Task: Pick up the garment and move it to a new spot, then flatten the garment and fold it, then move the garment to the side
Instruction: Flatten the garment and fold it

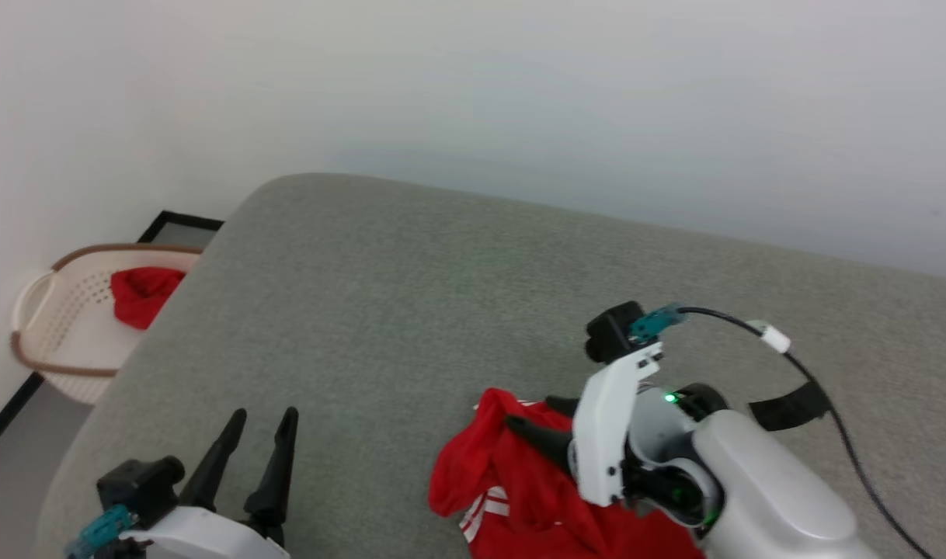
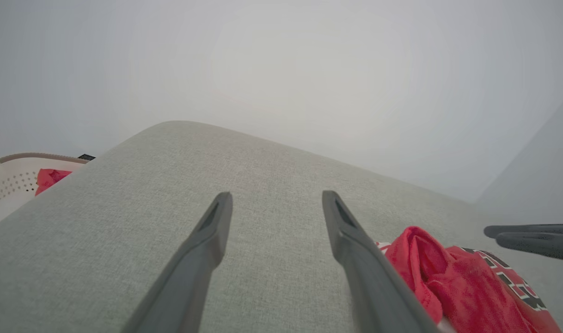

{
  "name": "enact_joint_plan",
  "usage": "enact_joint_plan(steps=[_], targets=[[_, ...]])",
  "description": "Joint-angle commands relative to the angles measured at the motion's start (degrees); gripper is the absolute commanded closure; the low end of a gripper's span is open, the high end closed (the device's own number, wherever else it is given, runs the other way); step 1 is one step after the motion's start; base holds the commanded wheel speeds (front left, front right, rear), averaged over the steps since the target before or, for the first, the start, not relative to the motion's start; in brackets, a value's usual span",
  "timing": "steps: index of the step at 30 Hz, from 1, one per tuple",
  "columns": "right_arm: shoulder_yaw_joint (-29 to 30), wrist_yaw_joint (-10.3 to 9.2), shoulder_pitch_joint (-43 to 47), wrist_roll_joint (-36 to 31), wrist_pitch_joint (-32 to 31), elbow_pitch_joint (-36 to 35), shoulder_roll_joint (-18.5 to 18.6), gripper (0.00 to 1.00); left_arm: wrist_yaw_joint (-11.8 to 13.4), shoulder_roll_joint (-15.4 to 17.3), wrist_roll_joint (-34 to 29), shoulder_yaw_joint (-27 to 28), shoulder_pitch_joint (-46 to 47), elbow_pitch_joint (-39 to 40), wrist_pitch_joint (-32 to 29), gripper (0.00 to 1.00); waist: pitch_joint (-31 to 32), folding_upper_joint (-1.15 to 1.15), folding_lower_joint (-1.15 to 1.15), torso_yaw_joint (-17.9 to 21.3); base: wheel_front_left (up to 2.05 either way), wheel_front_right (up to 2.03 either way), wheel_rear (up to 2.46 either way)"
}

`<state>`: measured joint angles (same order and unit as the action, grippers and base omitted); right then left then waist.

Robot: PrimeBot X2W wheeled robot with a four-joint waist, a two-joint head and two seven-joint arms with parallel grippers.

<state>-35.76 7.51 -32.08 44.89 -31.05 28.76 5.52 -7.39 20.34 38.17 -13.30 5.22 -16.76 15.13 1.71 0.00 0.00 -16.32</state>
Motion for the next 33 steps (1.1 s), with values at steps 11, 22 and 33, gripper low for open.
enact_joint_plan(steps=[11, 22, 33], targets=[[2.66, -0.04, 6.66, -2.60, 12.42, -11.11, 11.31, 0.00, -0.13, -0.09, -3.17, 4.39, -3.72, 2.32, -0.04, 0.00, 1.17, 0.00, 0.00, 7.53, 0.00, 0.00, 0.00], [11.50, -0.04, 15.94, -7.27, 27.14, -12.78, 18.97, 0.00, -0.14, -0.62, -6.98, 7.24, -6.43, 3.76, -0.04, 0.00, 1.73, 0.00, 0.00, 12.92, 0.00, 0.00, 0.00], [20.96, -0.04, 25.63, -13.50, 38.41, -13.31, 19.58, 0.00, -0.14, -2.06, -11.37, 10.76, -9.33, 7.17, -0.03, 0.00, 2.23, 0.00, 0.00, 15.68, 0.00, 0.00, 0.00]])
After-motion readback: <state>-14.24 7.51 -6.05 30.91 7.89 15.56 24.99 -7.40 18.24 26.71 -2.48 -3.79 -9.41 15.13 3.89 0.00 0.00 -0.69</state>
